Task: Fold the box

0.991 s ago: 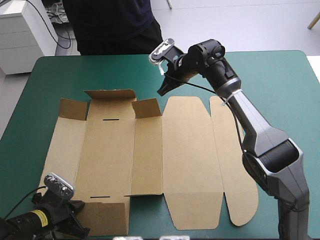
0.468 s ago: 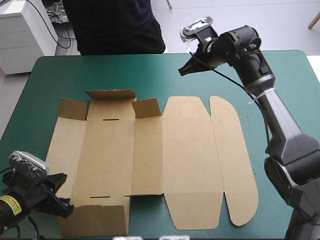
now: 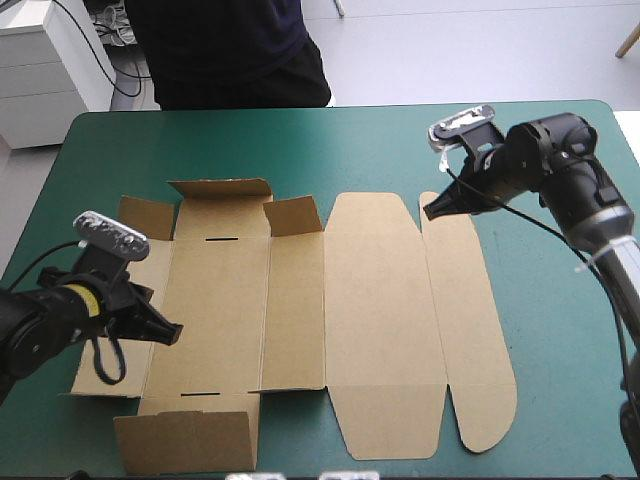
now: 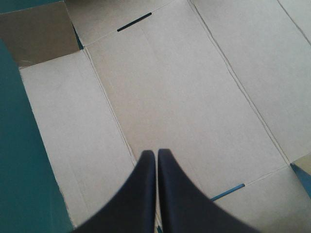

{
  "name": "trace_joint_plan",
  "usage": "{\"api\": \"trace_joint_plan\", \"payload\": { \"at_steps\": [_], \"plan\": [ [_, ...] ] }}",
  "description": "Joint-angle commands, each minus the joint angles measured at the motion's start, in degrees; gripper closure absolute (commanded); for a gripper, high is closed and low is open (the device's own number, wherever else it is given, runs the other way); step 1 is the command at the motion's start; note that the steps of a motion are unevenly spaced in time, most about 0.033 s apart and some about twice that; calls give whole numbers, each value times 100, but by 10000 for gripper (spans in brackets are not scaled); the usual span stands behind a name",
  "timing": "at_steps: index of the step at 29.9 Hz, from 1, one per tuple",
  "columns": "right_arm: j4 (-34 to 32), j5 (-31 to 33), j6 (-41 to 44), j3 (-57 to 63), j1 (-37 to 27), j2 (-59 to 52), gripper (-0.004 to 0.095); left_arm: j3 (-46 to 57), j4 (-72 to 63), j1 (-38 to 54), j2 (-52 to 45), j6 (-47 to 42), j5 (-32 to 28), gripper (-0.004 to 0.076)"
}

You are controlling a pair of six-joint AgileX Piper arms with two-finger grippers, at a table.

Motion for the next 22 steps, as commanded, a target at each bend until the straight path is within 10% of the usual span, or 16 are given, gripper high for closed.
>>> {"api": "trace_joint_plan", "payload": {
  "at_steps": [1,22],
  "plan": [
    [7,-499,-51,696,-94,-875,928,-434,-27,-20,482,167,-265,722],
    [31,-755,137,3125,-94,-3755,928,-1232,-1816,780,1291,1287,157,708]
  ]
}}
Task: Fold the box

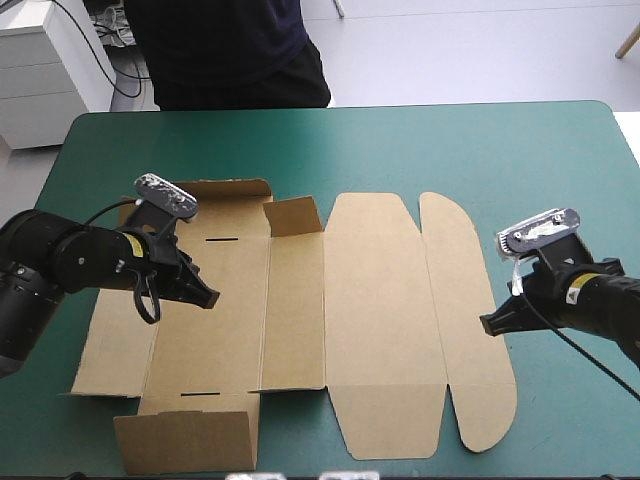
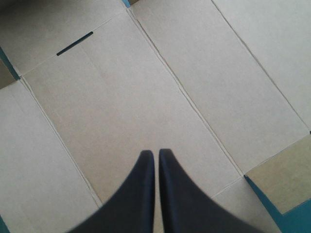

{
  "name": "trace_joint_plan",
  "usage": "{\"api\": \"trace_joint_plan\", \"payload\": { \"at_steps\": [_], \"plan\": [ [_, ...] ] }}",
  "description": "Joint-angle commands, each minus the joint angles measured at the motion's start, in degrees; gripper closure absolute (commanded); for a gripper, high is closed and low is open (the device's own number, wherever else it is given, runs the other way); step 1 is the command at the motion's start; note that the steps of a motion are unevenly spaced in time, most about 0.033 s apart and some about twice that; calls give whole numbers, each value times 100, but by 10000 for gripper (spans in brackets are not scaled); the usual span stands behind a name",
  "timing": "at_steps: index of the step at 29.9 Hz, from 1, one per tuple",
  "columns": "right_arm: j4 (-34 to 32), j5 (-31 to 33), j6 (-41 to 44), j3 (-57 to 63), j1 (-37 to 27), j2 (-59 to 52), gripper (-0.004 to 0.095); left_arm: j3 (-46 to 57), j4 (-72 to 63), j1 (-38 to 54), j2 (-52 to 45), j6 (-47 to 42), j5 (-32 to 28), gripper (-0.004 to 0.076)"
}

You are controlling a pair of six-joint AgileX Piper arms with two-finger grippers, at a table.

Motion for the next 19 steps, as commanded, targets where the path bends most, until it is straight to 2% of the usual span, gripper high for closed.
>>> {"api": "trace_joint_plan", "payload": {
  "at_steps": [1,6,12,19],
  "plan": [
    [25,-231,19,-70,-33,-326,928,-186,-817,615,-106,427,-18,708],
    [-13,-123,98,-70,-33,-520,928,-186,-2020,2025,-106,1269,135,708],
    [-45,70,98,-70,-33,-613,928,-186,-2721,3661,-106,1567,135,708],
    [-271,96,87,-70,-33,-650,928,-186,-3080,5002,-106,1796,135,708]
  ]
}}
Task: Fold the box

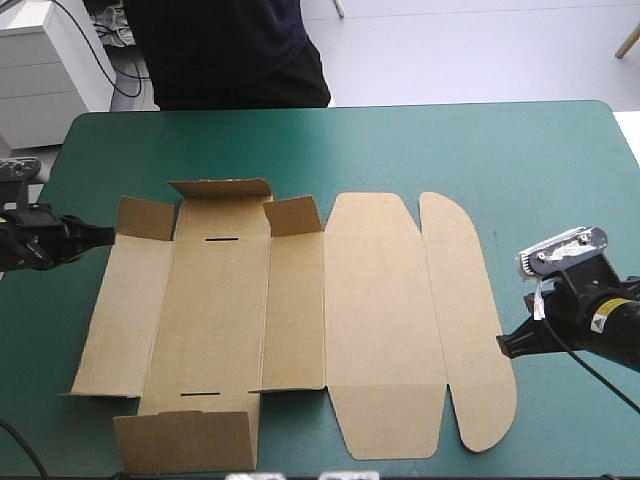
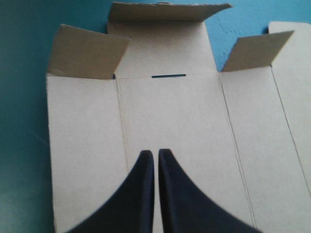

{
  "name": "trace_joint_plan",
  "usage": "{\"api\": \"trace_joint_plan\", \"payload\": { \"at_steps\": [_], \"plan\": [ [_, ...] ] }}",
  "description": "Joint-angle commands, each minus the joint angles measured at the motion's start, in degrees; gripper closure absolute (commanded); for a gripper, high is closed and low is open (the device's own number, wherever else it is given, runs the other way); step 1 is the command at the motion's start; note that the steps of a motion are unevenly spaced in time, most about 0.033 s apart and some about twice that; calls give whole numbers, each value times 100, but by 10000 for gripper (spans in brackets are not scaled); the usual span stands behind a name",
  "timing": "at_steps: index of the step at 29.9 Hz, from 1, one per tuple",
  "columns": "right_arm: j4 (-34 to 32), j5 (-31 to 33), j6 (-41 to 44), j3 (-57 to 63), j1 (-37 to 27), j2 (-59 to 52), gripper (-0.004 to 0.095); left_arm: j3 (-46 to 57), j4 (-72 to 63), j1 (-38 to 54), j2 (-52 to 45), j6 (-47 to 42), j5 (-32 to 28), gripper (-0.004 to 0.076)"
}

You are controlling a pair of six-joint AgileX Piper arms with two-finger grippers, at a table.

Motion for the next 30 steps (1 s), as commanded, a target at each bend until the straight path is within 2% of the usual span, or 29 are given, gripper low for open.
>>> {"api": "trace_joint_plan", "payload": {
  "at_steps": [1,5,14,16,19,25,28,30],
  "plan": [
    [-231,-228,-7,-130,-33,-39,928,-186,-356,495,-106,77,120,708],
    [-408,-218,-7,-130,-33,-39,928,-186,-264,965,-106,90,118,708],
    [-412,-324,3,-130,-33,-39,928,-186,-261,1843,-71,-391,-411,707],
    [-387,-324,3,-130,-33,-39,928,-186,-282,1967,-15,-413,-411,682],
    [-387,-324,3,-130,-33,-39,928,-186,-306,1993,147,-413,-439,556],
    [-376,-362,-8,-130,-33,-39,928,-186,-321,1993,743,-216,-497,150],
    [-389,-362,-21,-130,-33,-39,928,-186,-321,2004,1129,-118,-473,71],
    [-390,-373,-21,-130,-33,-39,928,-186,-321,2028,1401,-35,-433,67]
  ]
}}
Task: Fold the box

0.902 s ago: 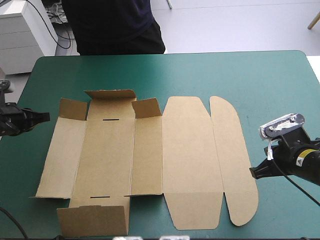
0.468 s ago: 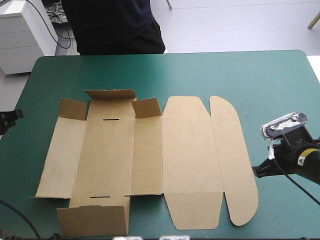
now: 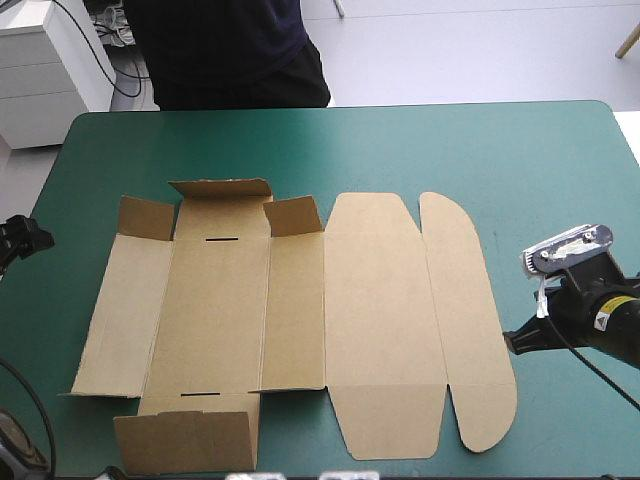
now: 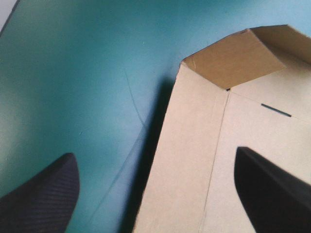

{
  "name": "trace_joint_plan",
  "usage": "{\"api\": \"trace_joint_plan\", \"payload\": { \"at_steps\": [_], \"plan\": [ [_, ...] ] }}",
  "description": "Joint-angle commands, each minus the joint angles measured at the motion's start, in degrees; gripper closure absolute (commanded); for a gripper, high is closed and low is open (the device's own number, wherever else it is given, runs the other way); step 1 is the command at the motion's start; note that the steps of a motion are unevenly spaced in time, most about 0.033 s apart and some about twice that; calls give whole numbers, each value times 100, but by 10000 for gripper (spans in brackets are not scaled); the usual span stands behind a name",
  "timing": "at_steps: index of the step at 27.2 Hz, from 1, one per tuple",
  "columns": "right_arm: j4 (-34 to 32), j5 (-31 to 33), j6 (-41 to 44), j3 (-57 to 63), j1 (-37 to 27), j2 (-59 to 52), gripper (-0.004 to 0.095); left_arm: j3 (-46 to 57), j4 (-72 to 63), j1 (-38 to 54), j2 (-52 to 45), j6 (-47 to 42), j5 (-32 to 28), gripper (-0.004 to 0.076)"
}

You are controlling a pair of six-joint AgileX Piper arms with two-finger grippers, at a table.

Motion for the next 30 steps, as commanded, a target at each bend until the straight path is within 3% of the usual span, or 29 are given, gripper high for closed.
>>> {"api": "trace_joint_plan", "payload": {
  "at_steps": [1,9,21,30],
  "plan": [
    [-38,-327,-36,-130,-29,-37,928,-165,-265,33,317,250,-112,67],
    [-38,-403,-36,-130,-29,-37,928,14,-762,33,1110,1261,395,67],
    [-38,-404,-36,-130,-29,-37,928,1384,-801,201,1147,1941,303,67],
    [-22,-404,-36,-130,-29,-37,928,1673,-879,384,1137,2257,470,67]
  ]
}}
